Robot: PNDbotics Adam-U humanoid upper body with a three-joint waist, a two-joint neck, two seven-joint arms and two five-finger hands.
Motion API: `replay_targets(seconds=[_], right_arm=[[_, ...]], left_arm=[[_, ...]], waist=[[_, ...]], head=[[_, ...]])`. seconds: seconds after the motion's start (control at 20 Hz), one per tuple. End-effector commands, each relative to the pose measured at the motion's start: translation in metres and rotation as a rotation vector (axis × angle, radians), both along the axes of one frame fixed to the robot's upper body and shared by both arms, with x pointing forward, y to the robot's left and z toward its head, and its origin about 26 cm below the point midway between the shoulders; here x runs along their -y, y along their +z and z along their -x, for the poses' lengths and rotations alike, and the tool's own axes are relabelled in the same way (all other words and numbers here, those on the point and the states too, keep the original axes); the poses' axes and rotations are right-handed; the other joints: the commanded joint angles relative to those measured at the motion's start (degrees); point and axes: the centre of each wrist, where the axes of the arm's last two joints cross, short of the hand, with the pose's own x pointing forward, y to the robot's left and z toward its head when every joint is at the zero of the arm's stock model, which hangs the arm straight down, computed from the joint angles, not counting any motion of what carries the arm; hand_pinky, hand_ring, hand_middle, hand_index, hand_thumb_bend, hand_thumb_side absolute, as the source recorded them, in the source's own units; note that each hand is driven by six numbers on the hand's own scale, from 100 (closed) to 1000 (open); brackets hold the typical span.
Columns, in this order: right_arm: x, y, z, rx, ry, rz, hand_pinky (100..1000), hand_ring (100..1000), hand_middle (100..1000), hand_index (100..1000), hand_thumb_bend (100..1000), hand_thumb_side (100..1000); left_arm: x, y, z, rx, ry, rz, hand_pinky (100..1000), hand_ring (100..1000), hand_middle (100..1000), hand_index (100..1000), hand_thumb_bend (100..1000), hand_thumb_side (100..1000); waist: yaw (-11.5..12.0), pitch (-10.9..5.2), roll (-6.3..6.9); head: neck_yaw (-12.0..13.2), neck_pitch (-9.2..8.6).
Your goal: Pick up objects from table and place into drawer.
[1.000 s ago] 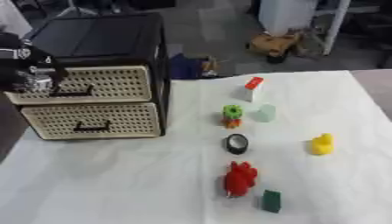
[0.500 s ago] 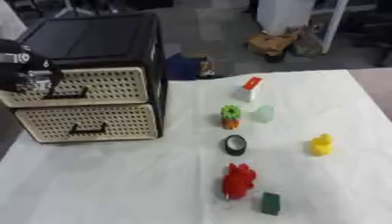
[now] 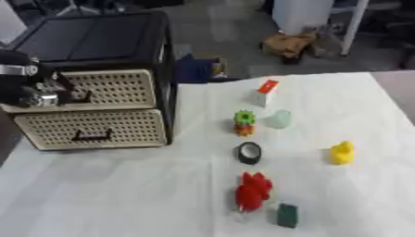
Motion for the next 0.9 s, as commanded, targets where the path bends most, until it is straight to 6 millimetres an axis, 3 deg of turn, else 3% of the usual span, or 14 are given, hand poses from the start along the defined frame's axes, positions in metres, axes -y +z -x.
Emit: replay_targets(seconds=[0.05, 0.4, 0.6, 0.65, 0.9], right_arm=[[0.0006, 0.0098, 0.0016, 0.027, 0.001, 0.030, 652, 617, 571, 912, 170, 819], [0.0004, 0.0099, 0.0014, 0.029, 0.000, 0.030, 653, 617, 570, 912, 176, 813], [0.0003, 0.0102, 0.0012, 0.030, 0.001, 0.031, 653, 617, 569, 910, 179, 813], [0.0002, 0.0102, 0.0012, 0.030, 0.001, 0.031, 652, 617, 568, 910, 181, 812], [-0.0001, 0.0104, 0.0010, 0.031, 0.001, 0.032, 652, 616, 567, 911, 187, 808]], left_arm=[[-0.0071, 0.0119, 0.0027, 0.035, 0.015, -0.026, 100, 100, 100, 885, 546, 1000], [-0.0117, 0.0128, 0.0013, 0.048, 0.051, -0.042, 100, 100, 100, 896, 592, 1000], [-0.0115, 0.0165, 0.0028, 0.063, 0.059, -0.046, 100, 100, 100, 911, 710, 1000], [-0.0116, 0.0175, 0.0032, 0.067, 0.061, -0.045, 100, 100, 100, 918, 791, 1000], [-0.0124, 0.0180, 0.0036, 0.073, 0.069, -0.041, 100, 100, 100, 923, 841, 1000]], waist=[[-0.1, -0.84, -0.12], [-0.4, -0.47, -0.03], [-0.6, -0.25, -0.03], [-0.7, -0.20, -0.03], [-1.0, 0.19, 0.04]], head=[[0.2, -0.85], [0.4, -1.21], [0.6, -1.40], [0.6, -1.44], [0.8, -1.77]])
